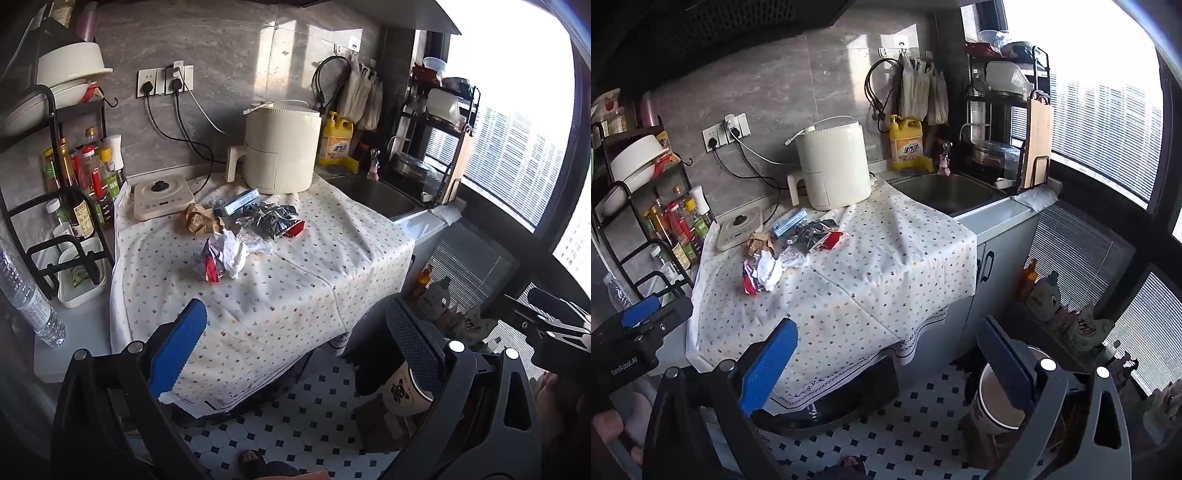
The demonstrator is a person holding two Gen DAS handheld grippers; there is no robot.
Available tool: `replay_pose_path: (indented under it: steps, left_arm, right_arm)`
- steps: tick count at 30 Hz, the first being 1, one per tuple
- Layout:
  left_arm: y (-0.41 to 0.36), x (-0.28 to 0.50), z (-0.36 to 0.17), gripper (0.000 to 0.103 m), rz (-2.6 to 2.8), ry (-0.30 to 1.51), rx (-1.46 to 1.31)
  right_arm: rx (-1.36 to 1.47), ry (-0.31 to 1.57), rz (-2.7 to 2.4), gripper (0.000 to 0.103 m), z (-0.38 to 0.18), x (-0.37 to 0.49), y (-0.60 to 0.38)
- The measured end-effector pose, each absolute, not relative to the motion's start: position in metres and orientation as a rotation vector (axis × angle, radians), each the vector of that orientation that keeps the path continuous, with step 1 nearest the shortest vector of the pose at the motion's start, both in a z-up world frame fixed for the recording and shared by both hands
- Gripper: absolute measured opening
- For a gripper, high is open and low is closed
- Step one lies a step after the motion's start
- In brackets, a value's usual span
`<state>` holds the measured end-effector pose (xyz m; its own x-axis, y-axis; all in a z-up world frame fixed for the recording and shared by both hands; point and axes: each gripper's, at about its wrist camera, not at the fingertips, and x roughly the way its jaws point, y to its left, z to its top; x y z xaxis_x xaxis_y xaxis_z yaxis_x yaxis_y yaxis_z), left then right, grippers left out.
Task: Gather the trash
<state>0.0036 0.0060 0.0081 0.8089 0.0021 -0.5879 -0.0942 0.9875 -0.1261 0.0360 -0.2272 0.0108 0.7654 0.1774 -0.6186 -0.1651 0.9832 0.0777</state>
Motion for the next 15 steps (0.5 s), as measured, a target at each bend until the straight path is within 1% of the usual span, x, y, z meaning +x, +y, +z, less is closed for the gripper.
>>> replay_pose_path:
  steps: [8, 15]
  left_arm:
    - [0.006, 0.000, 0.008, 0.097, 0.053, 0.623, -0.149]
    - [0.002, -0.005, 0.008, 0.097, 0.047, 0.619, -0.143]
  right_arm:
    - [0.021, 0.663, 0.191, 0.095, 0.026, 0.033, -0.237]
    - [0.015, 0.657, 0.204, 0.095, 0.025, 0.028, -0.238]
